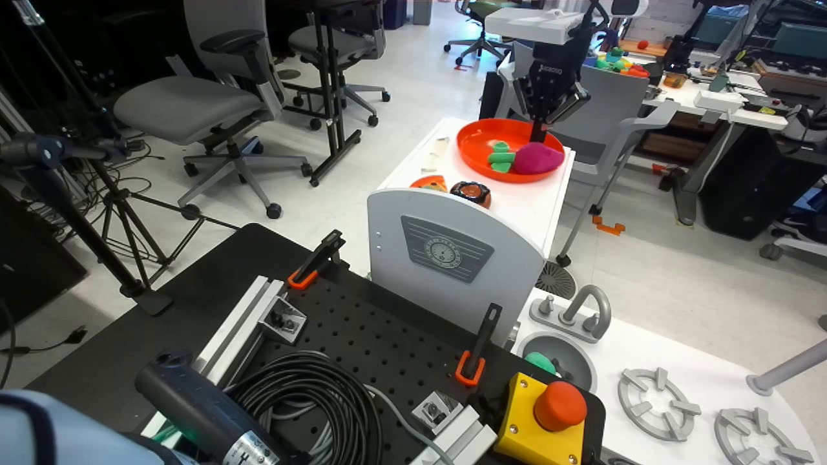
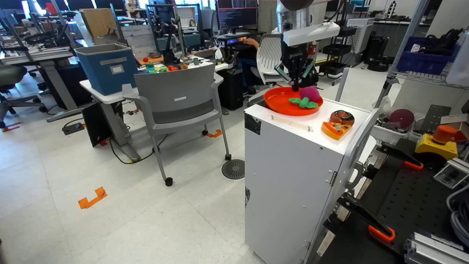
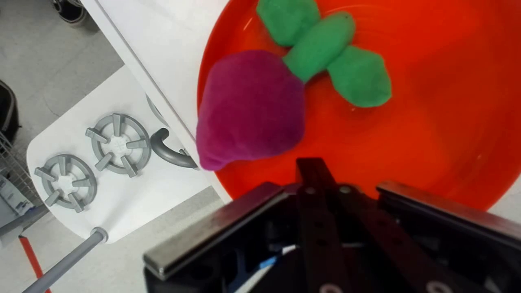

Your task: Remove the tulip plush toy from the orange plate

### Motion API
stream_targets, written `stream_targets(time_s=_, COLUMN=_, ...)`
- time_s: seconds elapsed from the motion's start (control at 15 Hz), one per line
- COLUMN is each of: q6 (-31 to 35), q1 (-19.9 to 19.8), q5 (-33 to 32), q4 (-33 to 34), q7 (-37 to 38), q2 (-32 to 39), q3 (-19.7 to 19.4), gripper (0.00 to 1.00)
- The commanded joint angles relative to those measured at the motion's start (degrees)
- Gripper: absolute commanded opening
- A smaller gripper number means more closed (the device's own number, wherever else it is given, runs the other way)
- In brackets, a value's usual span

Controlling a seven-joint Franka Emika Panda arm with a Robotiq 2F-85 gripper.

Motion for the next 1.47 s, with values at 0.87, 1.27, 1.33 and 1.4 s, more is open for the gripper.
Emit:
stream_targets(time_s=0.87, q6=5.08, q1=0.78, q5=-0.05, q4=-3.50, q7=2.15, q2=-1.46, q3=-0.82, gripper=1.00)
stream_targets(time_s=1.27, q6=6.30, q1=0.81, q5=0.02, q4=-4.51, q7=2.02, q2=-1.40, q3=-0.86, gripper=1.00)
stream_targets(time_s=1.33, q6=6.34, q1=0.84, q5=-0.02, q4=-4.62, q7=2.05, q2=-1.44, q3=-0.88, gripper=1.00)
stream_targets(time_s=1.4, q6=6.23, q1=0.83, q5=0.00, q4=-4.61, q7=2.01, q2=-1.42, q3=-0.87, gripper=1.00)
